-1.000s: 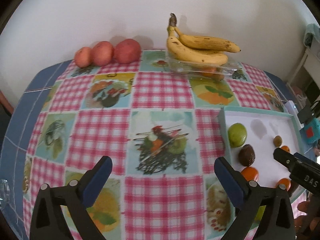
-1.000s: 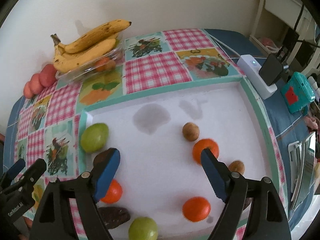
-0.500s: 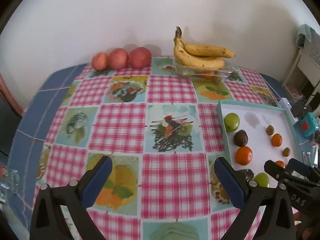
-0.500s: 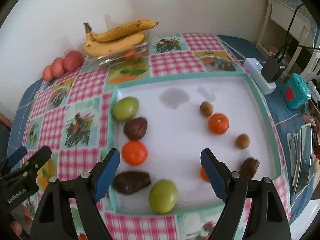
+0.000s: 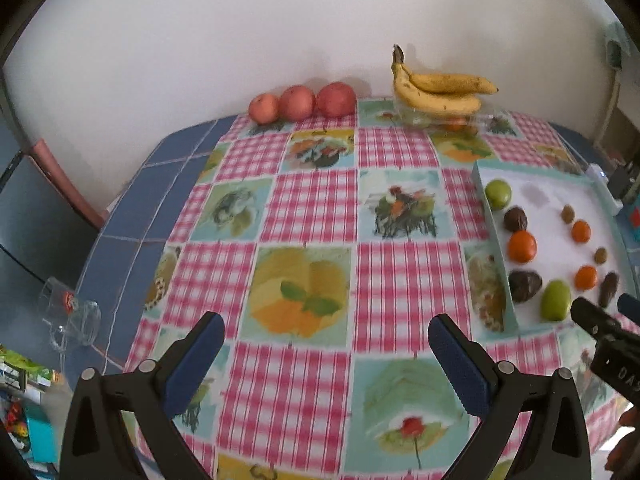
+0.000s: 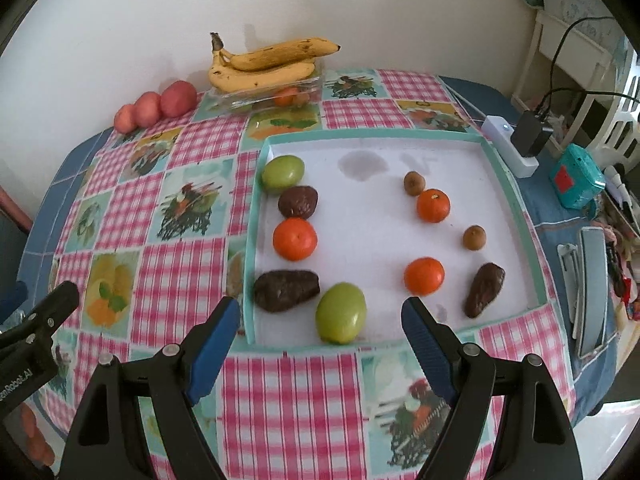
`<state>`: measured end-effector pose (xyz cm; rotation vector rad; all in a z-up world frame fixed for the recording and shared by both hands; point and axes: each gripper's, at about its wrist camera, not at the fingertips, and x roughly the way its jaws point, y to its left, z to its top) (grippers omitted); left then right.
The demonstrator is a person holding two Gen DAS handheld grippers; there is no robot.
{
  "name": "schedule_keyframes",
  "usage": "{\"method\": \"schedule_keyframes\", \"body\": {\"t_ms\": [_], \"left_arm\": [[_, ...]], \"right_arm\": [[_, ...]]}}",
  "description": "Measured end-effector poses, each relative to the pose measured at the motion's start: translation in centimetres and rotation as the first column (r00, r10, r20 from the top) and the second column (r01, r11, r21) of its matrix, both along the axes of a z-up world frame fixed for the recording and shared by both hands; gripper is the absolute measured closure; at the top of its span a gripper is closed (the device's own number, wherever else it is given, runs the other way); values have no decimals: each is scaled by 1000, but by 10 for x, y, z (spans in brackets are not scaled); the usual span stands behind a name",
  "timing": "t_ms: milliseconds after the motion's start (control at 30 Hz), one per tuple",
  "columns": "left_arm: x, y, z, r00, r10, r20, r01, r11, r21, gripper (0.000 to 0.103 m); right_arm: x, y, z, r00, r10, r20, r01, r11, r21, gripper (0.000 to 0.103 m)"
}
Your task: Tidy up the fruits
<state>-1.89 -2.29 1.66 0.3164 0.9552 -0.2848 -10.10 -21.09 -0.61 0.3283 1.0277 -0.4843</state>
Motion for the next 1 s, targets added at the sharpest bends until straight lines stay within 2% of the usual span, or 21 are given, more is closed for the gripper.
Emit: {"method": "schedule_keyframes", "body": {"t_ms": [367, 500, 1000], "left_arm": [[-12, 8, 0, 1000, 5, -20, -5, 1000, 16, 0], [-8, 12, -2, 999, 17, -52, -16, 1000, 6, 0], [-9, 10, -6, 998, -3, -67, 3, 1000, 12, 0]], "right_arm": [[-31, 18, 2, 1000, 7, 16, -7, 1000, 21, 19], [-32, 18, 2, 1000, 7, 11, -7, 1000, 15, 19], [-32, 18, 3, 1000, 23, 1, -23, 1000, 4, 19]]}}
